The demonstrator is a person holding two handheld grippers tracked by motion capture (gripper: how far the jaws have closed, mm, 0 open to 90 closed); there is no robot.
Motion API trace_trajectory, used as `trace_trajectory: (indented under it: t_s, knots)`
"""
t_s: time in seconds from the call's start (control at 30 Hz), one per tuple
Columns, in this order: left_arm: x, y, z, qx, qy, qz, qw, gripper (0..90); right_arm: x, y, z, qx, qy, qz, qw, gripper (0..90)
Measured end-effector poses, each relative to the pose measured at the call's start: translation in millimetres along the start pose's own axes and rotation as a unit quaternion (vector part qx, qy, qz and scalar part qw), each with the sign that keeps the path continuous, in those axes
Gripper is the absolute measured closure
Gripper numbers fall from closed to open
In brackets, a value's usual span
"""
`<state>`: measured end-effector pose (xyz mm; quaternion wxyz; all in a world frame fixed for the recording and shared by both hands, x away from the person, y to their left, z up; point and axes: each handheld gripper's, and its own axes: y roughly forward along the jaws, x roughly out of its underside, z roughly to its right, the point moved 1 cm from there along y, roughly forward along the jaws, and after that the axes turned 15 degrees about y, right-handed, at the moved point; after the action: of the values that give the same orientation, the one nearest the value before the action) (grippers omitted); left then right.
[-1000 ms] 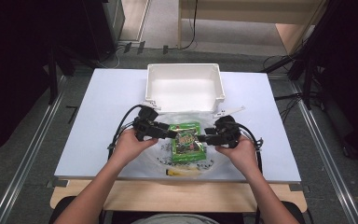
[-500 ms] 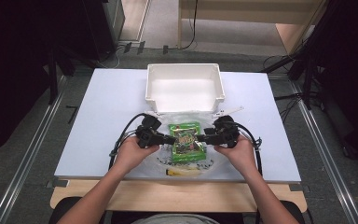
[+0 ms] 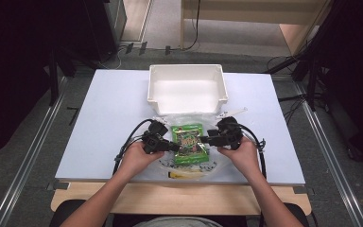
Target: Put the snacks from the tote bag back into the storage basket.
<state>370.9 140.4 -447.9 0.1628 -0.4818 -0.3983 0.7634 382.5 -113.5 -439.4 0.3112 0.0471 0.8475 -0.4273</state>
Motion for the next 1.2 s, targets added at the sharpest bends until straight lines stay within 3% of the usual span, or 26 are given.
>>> trace_trajectory:
  t_s: [0.73,1.2]
  knots:
    - [3.7,-1.3,-6.5,0.011,-0.011,0.0,0.9999,84.8,-0.6,-0.7,-1.6,0.0,-0.001,0.007,1.0,51.7]
    - [6.7,-1.3,-12.0,0.014,-0.027,-0.004,0.9995,85.2,-3.1,2.2,-12.0,-0.007,-0.005,0.006,0.9999,51.6]
